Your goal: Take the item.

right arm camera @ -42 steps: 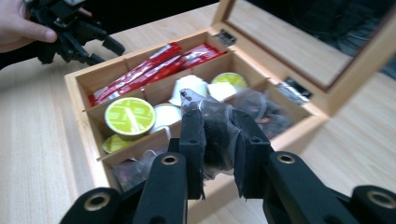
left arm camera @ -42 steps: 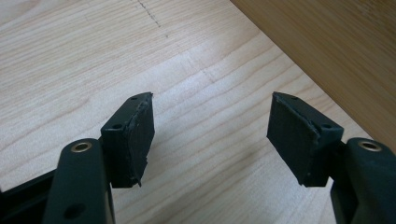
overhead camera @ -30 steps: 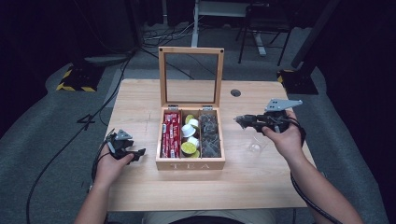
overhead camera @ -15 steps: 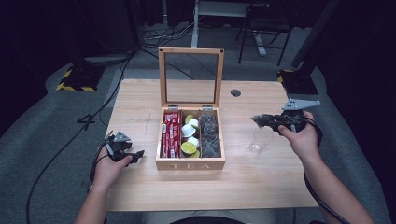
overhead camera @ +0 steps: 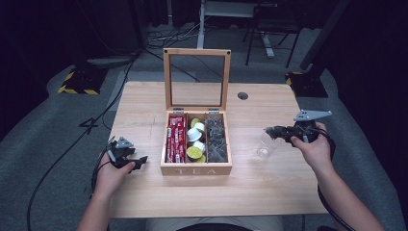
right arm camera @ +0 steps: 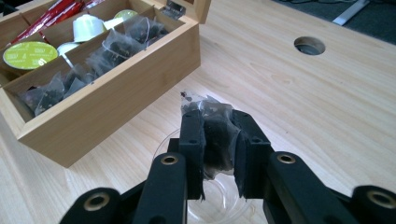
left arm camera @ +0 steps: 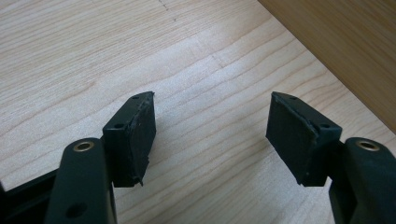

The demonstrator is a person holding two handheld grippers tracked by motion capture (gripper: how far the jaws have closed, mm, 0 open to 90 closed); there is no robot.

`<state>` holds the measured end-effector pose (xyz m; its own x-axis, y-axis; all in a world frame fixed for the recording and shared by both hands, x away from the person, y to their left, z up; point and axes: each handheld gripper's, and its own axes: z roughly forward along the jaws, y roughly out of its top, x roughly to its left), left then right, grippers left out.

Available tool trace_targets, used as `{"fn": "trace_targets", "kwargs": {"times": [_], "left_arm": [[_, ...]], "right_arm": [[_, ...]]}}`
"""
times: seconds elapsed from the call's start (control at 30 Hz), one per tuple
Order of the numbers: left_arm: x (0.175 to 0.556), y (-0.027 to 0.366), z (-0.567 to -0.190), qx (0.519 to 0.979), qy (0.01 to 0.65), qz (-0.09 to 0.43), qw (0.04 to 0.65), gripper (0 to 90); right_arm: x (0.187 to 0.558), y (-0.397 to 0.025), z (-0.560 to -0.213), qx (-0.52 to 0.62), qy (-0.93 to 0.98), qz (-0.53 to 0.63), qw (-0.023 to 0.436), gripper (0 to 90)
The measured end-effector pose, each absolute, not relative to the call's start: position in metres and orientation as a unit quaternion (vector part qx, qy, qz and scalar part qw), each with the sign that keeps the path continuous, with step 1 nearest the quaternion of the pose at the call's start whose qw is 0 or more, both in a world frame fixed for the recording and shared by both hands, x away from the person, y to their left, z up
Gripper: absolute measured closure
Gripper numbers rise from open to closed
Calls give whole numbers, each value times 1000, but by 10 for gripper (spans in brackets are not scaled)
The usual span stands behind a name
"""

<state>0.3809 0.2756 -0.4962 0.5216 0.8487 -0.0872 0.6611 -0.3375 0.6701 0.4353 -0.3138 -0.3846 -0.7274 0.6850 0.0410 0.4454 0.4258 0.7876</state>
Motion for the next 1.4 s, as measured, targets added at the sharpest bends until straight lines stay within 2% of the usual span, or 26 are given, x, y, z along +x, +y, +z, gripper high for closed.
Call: {"fn": "trace_targets", "kwargs": {"times": [0.43,0.5,0.57,0.63,1.07,1.23,1.4], "left_arm": [[381,277,-502,800,460,149,356,304],[382,278,-503,798,457,151,362,289],[382,278,-503,798,457,150,363,285],[382,277,-503,801,454,150,360,274],[383,277,-503,799,457,145,363,244],[382,276,-500,801,458,141,360,294],[382,275,-495,799,452,145,368,293]], "right_arm": [[433,-316,-403,344,840,396,135,749],[432,-315,-405,340,844,393,131,707],[432,-314,-406,341,842,394,136,610],[432,-314,-405,340,840,398,142,567],[432,-310,-398,341,829,421,141,466],[434,-303,-391,336,825,433,138,443],[437,-294,-378,330,818,449,139,416]]}}
